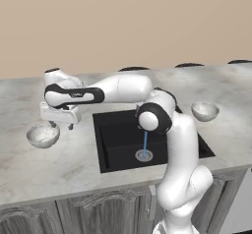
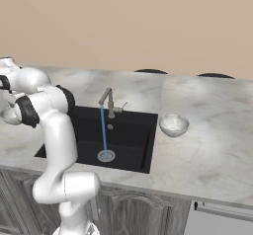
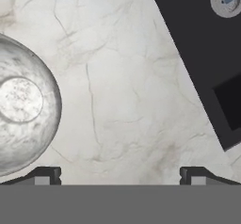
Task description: Rinse each bowl for a few seconds and place them down in the sink or on the counter.
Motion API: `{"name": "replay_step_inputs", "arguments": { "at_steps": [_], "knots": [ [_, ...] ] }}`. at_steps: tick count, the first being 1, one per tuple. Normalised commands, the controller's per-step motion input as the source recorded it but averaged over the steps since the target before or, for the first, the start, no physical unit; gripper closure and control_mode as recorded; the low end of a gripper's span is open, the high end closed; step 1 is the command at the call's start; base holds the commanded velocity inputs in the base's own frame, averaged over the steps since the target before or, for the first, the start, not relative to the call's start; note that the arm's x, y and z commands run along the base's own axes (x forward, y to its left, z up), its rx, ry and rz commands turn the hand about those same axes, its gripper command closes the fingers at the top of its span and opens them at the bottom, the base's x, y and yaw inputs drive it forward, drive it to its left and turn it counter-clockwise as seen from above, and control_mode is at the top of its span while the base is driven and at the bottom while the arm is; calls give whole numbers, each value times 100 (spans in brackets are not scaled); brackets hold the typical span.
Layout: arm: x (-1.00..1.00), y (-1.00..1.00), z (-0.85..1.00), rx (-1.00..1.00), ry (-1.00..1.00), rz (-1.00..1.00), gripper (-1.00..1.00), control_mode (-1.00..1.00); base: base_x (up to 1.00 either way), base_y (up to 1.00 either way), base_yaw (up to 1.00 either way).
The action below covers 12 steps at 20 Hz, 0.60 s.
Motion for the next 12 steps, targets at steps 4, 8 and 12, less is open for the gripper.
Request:
{"name": "replay_step_inputs", "arguments": {
  "at_steps": [4, 8, 12],
  "knots": [
    [6, 0, -13, 3, -2, 0, -100, -100, 0, 0, 0],
    [14, 0, -7, 0, -2, 0, -100, -100, 0, 0, 0],
    [13, 0, -9, 0, -2, 0, -100, -100, 0, 0, 0]
  ]
}}
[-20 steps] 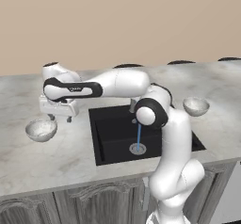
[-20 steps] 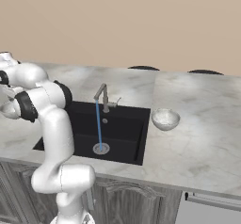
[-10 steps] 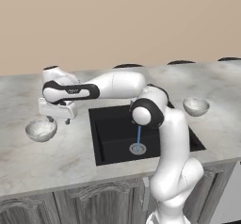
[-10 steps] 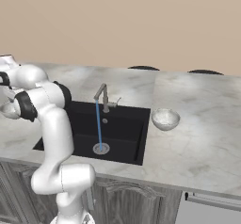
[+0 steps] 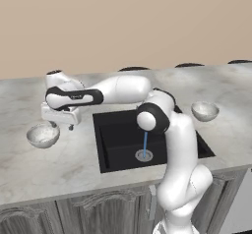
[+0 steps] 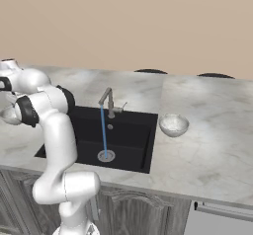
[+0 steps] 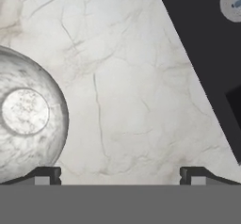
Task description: Rinse each bowl for a few seconds and place them down in the sink or on the counter.
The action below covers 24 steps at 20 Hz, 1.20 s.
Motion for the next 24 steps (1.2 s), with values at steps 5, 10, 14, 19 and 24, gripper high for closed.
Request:
{"name": "replay_step_inputs", "arguments": {
  "at_steps": [5, 10, 14, 19, 24],
  "knots": [
    [16, 7, -14, 0, -2, 0, -100, -100, 0, 0, 0],
    [17, 23, -14, 0, -3, 0, -100, -100, 0, 0, 0],
    [14, 22, -14, 1, -3, 0, -100, -100, 0, 0, 0],
    [10, 8, -7, 0, -5, 0, -100, -100, 0, 0, 0],
    [4, 3, -13, 0, -3, 0, -100, -100, 0, 0, 0]
  ]
}}
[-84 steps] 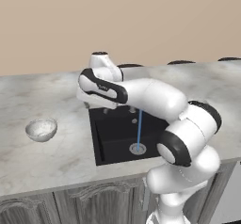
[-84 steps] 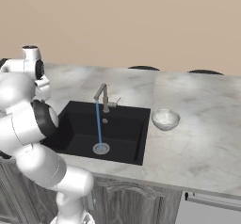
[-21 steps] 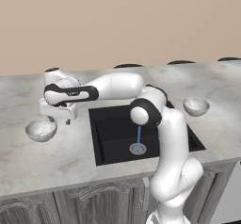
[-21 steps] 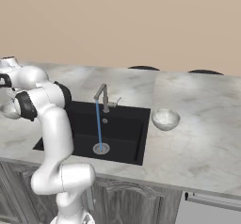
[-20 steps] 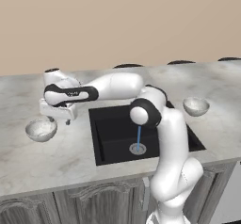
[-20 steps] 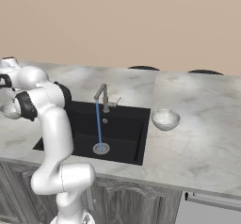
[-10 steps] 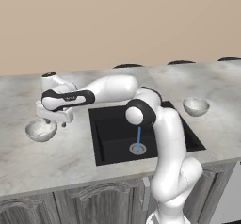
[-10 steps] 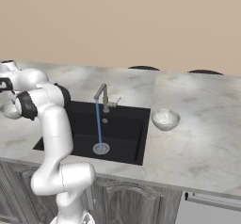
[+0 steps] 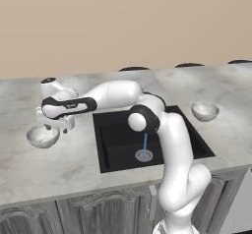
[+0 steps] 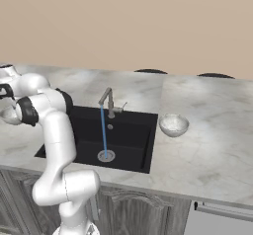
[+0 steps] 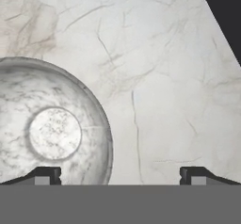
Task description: Rinse each bowl for a few seconds and place them down in the sink or on the counter.
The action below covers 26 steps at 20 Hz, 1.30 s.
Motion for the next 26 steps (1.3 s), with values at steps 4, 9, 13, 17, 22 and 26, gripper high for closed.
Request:
{"name": "replay_step_inputs", "arguments": {
  "at_steps": [4, 9, 13, 17, 22, 26],
  "knots": [
    [2, 1, -18, 1, -3, 0, -100, -100, 0, 0, 0],
    [13, 0, -13, 2, -1, 0, -100, -100, 0, 0, 0],
    [12, 0, -11, 4, -2, 1, -100, -100, 0, 0, 0],
    [12, 5, -15, 5, -3, 0, -100, -100, 0, 0, 0],
    [7, 8, -17, 5, -4, 0, -100, -100, 0, 0, 0],
    [3, 2, -18, 5, -4, 0, -100, -100, 0, 0, 0]
  ]
}}
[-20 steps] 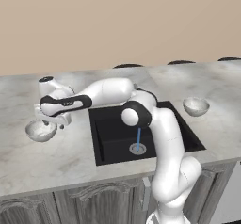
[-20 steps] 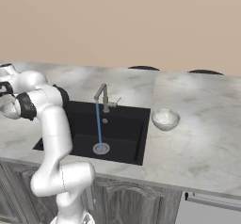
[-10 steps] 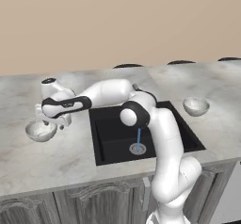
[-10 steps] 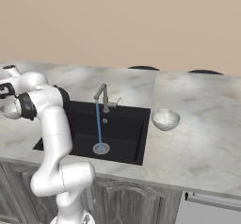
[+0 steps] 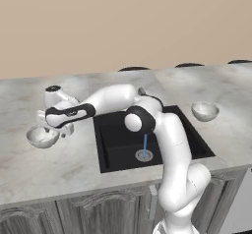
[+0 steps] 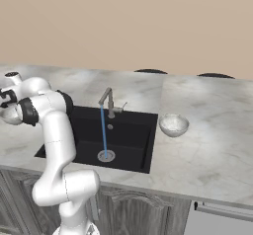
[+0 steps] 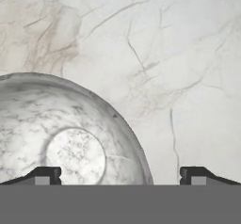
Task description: Rinse each bowl for a few seconds and place them down in the sink or on the counter.
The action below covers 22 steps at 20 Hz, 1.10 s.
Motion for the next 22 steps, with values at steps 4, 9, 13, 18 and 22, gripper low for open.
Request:
{"name": "replay_step_inputs", "arguments": {
  "at_steps": [4, 9, 13, 18, 22],
  "knots": [
    [0, 0, -16, 5, -5, 1, -100, -100, 0, 0, 0],
    [0, 0, -16, 4, -6, 1, -100, -100, 0, 0, 0],
    [0, 2, -8, 1, -5, 0, 100, -100, 0, 0, 0],
    [0, 0, 0, 0, -8, 0, 100, -100, 0, 0, 0],
    [-16, -1, 3, 0, -12, 0, 100, -100, 0, 0, 0]
  ]
}}
